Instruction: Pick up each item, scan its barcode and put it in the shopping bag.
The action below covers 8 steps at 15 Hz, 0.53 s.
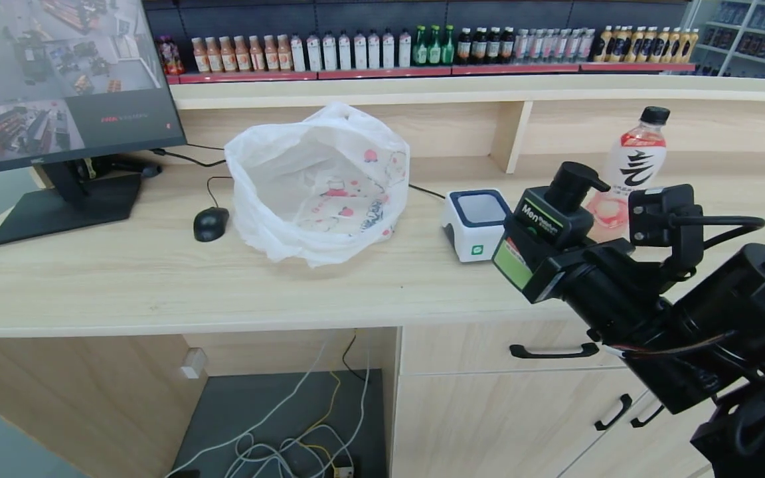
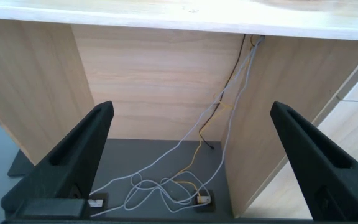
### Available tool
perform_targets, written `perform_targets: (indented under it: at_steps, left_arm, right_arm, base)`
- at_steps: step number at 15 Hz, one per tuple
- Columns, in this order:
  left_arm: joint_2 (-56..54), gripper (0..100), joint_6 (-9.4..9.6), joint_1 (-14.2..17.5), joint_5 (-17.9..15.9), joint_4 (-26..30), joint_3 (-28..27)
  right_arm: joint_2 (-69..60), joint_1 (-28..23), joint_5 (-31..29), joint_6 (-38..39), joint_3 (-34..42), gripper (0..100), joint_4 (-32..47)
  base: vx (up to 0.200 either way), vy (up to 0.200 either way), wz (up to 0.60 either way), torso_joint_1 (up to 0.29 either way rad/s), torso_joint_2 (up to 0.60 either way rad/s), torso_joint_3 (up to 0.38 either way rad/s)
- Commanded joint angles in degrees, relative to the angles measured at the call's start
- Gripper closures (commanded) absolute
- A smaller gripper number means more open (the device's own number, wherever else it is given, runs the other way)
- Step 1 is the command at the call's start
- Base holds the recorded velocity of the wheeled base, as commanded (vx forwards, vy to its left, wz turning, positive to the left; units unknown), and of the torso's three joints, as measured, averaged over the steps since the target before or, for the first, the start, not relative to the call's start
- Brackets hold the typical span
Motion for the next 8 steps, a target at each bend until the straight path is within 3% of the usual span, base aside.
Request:
perform_targets:
  at_steps: [1, 8]
  left_arm:
    - [0.0, 0, 0.17, 0.0, 0.0, 0.0, 0.0]
    - [0.0, 0, 0.0, 0.1, 0.0, -0.1, 0.0]
  right_arm:
    - [0.3, 0.1, 0.0, 0.0, -0.1, 100, -0.1]
    - [-2.5, -0.4, -0.2, 0.0, 1.2, 100, -0.1]
  base:
    - [0.0, 0.0, 0.0, 0.0, 0.0, 0.0]
    - [0.0, 0.0, 0.0, 0.0, 0.0, 0.0]
